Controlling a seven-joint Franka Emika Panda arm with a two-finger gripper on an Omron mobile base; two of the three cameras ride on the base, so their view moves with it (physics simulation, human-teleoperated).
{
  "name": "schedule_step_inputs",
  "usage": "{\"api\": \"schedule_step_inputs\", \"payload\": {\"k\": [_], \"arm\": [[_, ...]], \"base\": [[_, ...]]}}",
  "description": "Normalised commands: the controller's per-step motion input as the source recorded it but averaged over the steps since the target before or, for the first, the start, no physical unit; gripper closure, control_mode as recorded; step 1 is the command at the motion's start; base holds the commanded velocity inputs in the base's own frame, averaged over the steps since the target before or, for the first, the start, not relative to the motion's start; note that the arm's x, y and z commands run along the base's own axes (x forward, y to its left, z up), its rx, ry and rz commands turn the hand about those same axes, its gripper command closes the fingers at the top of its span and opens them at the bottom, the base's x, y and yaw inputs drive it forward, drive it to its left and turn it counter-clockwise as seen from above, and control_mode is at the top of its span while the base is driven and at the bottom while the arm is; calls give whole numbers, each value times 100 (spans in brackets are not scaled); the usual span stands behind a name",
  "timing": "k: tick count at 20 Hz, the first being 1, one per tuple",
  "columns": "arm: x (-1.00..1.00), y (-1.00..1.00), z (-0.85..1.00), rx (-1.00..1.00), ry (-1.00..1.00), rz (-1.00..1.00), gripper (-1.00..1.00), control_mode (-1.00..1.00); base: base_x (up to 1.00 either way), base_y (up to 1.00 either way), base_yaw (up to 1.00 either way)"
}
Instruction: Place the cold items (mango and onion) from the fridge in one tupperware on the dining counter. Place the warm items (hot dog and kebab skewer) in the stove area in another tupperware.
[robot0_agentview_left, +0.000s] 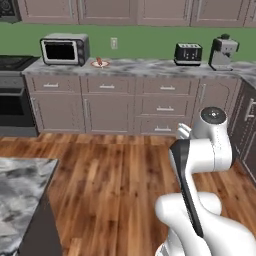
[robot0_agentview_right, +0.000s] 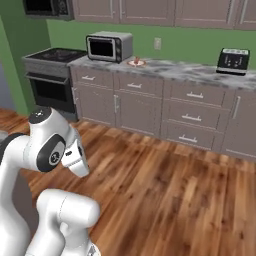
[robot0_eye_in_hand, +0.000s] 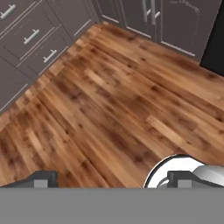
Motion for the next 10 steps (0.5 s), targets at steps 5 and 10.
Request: {"api": "schedule_step_inputs", "payload": {"k": [5, 10], "arm": [[0, 0, 0, 0, 0, 0, -100, 100], [0, 0, 0, 0, 0, 0, -100, 100]], "base": [[100, -41, 5], [100, -22, 0]]}}
